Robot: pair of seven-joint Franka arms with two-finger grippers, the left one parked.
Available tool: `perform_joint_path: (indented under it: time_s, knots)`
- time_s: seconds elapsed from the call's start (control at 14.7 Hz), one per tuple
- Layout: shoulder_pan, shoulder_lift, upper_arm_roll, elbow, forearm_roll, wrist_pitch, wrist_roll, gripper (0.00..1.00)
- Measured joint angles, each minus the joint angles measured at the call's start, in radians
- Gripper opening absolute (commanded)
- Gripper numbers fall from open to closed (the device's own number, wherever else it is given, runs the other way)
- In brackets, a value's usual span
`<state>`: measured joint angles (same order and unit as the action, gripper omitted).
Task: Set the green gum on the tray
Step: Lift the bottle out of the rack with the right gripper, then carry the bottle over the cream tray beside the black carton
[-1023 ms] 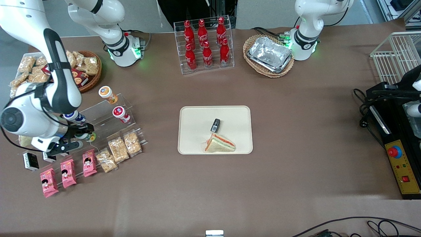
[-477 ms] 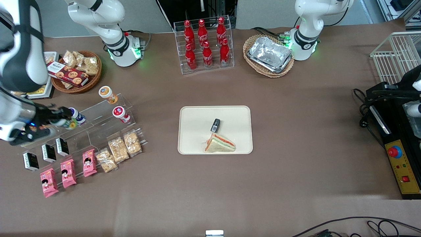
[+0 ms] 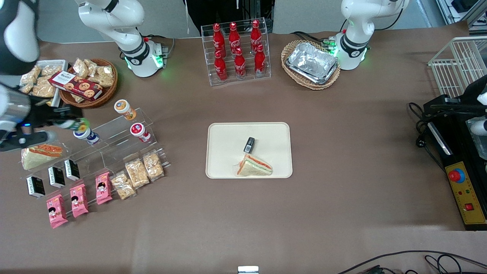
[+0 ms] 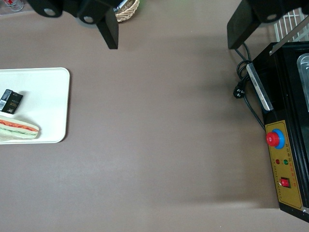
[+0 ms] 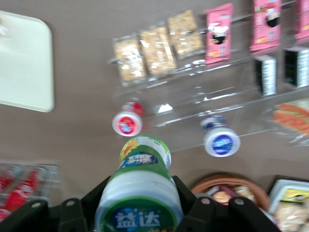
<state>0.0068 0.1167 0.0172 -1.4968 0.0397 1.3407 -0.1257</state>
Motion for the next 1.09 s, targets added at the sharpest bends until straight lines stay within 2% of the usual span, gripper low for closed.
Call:
perform_joint_path:
  time_s: [0.2,0.41,0.55,0.82,1.09]
  knots:
    - [0.032,-0.014,0.086,0.014,0.078,-0.009,0.228,0.52]
    - [0.040,-0.023,0.210,0.013,0.089,0.001,0.440,0.52]
    - [0.073,-0.017,0.261,-0.005,0.089,0.048,0.564,0.52]
    - [0.173,0.009,0.273,-0.139,0.089,0.259,0.679,0.52]
    - [0.253,0.035,0.274,-0.383,0.089,0.610,0.754,0.52]
